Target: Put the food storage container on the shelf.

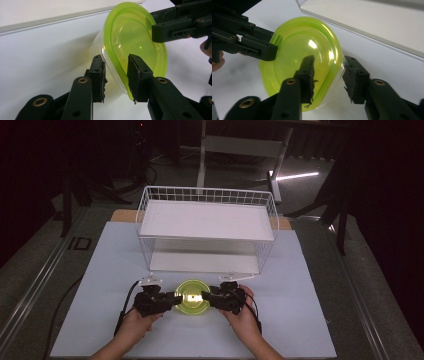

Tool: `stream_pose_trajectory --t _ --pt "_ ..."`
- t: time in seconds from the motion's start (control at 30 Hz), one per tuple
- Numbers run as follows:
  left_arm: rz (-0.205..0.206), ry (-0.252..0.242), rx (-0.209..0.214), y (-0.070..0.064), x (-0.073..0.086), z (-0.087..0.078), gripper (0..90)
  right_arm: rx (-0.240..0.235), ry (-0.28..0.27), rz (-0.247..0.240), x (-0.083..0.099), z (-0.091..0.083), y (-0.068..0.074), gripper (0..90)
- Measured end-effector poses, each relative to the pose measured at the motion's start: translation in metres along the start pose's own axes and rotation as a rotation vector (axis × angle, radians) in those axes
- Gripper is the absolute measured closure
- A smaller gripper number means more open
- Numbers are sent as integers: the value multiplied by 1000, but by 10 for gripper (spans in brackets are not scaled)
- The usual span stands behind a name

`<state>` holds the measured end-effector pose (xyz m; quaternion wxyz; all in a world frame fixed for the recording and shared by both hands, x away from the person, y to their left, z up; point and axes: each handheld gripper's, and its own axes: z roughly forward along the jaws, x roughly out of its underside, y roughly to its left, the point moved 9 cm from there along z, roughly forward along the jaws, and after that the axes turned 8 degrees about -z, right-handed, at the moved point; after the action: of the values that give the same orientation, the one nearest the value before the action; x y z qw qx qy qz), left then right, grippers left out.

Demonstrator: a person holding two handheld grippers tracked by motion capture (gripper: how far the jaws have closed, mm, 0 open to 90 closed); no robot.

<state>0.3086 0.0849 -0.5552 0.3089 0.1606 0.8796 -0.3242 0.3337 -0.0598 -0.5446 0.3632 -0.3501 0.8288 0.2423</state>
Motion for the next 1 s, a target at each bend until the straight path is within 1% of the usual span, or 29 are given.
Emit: stream_pose_trajectory --t 0.03,0.07,0.1,0.17,0.33,0.43,0.5,0.53,0.6,0.63,0.7,0.73,0.77,0.9,0.93,0.97,1.0 --pt "-4 1 18 -2 1 0 705 17 9 -6 1 -2 -1 726" --pt "2 -1 13 -3 2 -1 709 20 14 -18 2 -3 -2 728" --pt "14 -2 5 -4 3 -1 711 15 10 -19 3 -3 -1 729" --pt "20 -1 -5 -6 3 -1 713 19 10 -27 4 -5 0 732" --pt "-3 5 -12 -6 5 -2 730 13 10 -18 5 -6 2 743" --pt "-26 15 -18 -7 6 -3 747 6 7 -6 5 -7 3 755" --pt "-27 21 -30 -7 7 -3 765 4 4 0 5 -9 4 770" --pt "-24 21 -41 -7 8 -3 793 3 0 11 4 -9 3 790" --pt "-31 18 -37 -7 7 -3 809 10 14 -4 5 -10 3 791" --pt "-31 7 -36 -7 6 -4 814 14 15 -5 6 -9 3 791" --pt "-4 -13 -46 -10 3 -5 816 21 7 -6 5 -10 3 791" --pt "-1 -20 -45 -11 1 -7 816 25 -3 -8 3 -12 3 791" --pt "4 -29 -43 -12 -2 -7 817 27 -10 -11 2 -13 2 792" --pt "48 -65 -57 -16 -14 -12 817 40 -32 -28 -9 -20 1 792" --pt "47 -69 -55 -17 -17 -12 817 43 -39 -30 -12 -22 0 792" --pt "54 -86 -49 -18 -21 -13 816 48 -40 -33 -15 -23 -1 792" --pt "78 -110 -42 -19 -26 -13 816 52 -49 -29 -18 -25 -3 792"
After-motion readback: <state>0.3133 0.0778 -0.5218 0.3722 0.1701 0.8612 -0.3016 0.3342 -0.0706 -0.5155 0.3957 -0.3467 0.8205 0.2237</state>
